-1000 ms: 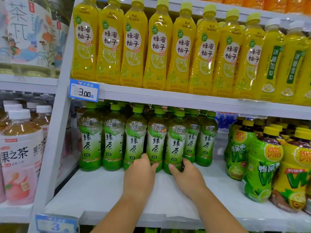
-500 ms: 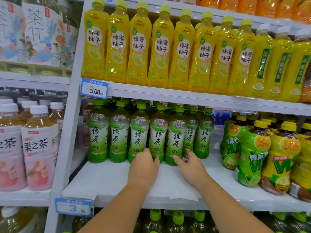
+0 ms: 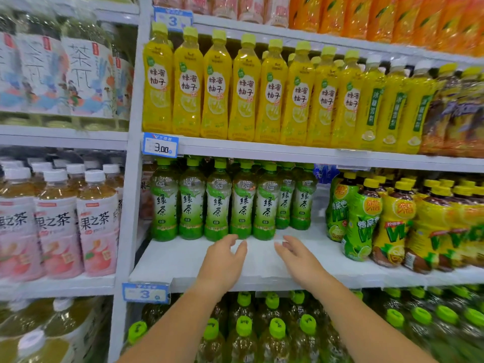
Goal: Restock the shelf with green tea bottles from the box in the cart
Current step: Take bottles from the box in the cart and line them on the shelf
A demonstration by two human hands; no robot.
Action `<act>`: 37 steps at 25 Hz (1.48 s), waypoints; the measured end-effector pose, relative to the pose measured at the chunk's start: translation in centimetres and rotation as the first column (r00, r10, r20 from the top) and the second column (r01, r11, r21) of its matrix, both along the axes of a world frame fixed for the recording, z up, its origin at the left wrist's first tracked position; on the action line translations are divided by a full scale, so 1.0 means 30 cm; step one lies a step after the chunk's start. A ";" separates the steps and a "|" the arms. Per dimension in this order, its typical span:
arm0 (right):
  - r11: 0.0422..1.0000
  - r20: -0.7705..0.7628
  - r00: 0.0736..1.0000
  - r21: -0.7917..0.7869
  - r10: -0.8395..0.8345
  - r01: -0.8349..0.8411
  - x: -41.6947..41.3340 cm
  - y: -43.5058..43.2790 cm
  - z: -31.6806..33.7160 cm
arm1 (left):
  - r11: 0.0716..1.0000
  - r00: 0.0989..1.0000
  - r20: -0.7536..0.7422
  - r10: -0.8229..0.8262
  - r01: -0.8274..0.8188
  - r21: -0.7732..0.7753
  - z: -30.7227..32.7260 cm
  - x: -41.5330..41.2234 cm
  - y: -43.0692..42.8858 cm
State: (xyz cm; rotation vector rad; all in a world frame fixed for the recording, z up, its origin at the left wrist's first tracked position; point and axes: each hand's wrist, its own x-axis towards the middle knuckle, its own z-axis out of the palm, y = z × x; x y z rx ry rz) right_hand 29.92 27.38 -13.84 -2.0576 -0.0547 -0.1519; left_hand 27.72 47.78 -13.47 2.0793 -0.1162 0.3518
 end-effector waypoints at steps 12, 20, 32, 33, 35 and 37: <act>0.997 -0.380 0.925 0.067 -0.015 0.043 -0.393 -0.020 0.258 | 0.988 0.830 -0.539 -0.143 0.090 -0.123 0.249 -0.303 -0.005; 0.987 -0.538 0.843 0.126 -0.014 0.096 -0.831 -0.120 0.627 | 0.971 0.740 -0.633 -0.228 0.130 -0.199 0.690 -0.700 -0.044; 0.907 -0.457 0.823 0.078 -0.336 0.414 -1.440 -0.331 0.983 | 0.801 0.595 -0.565 -0.572 0.553 -0.230 0.964 -0.987 -0.266; 0.892 -0.463 0.809 0.077 -0.363 0.445 -1.481 -0.361 0.985 | 0.794 0.583 -0.568 -0.581 0.559 -0.238 0.964 -1.009 -0.303; 0.865 -0.479 0.780 0.079 -0.403 0.496 -1.555 -0.424 0.981 | 0.769 0.549 -0.573 -0.608 0.585 -0.255 0.959 -1.053 -0.396; 0.856 -0.495 0.764 0.075 -0.413 0.512 -1.604 -0.496 0.965 | 0.756 0.518 -0.588 -0.621 0.594 -0.275 0.934 -1.086 -0.489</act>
